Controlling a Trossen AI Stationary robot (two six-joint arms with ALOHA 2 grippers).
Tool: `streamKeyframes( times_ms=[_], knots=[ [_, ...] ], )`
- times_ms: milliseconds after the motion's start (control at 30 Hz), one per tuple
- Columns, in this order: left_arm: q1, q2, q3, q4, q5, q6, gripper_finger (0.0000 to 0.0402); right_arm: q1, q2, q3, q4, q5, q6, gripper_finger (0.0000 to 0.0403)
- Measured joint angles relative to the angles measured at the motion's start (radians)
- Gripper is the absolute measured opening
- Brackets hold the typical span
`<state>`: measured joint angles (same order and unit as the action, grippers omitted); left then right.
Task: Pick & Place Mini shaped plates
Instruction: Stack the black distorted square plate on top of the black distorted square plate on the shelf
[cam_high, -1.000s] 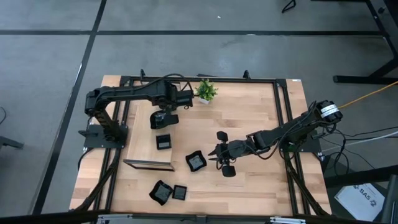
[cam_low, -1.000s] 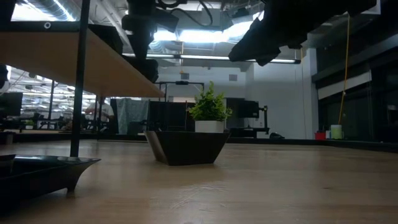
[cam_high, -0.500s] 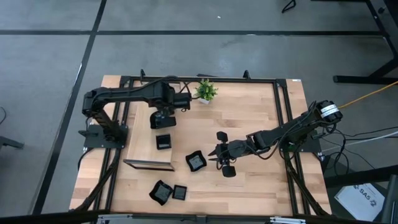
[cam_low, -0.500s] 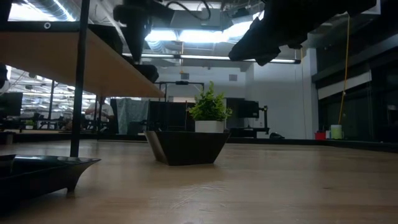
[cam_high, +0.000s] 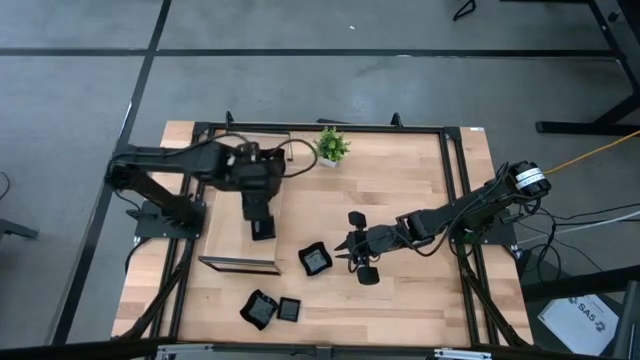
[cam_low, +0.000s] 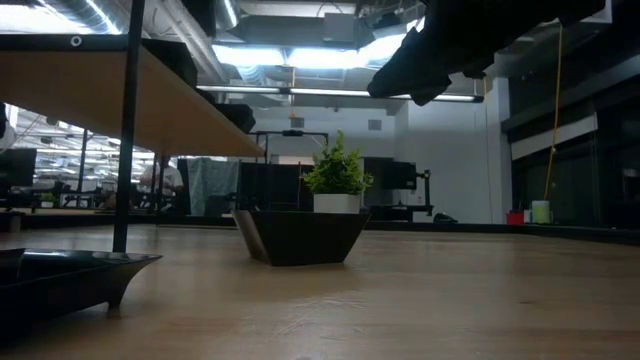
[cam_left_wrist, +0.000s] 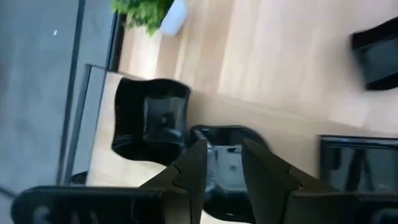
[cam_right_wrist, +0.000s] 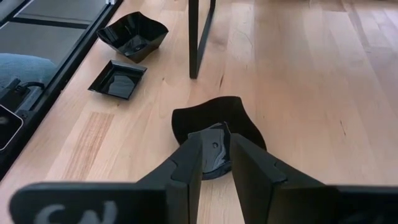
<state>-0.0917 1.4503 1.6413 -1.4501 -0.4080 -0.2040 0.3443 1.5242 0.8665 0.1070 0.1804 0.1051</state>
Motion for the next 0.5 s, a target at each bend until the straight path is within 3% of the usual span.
streamKeyframes(
  times_ms=[267, 500],
  knots=[
    [-0.185, -0.046, 0.000, 0.060, 0.131, -0.079, 0.0095, 0.000, 0.000, 0.000, 0.000, 0.000, 0.000, 0.0083],
    [-0.445, 0.017, 0.000, 0.163, 0.132, -0.146, 0.0095, 0.000, 0.000, 0.000, 0.000, 0.000, -0.003, 0.0083]
  ],
)
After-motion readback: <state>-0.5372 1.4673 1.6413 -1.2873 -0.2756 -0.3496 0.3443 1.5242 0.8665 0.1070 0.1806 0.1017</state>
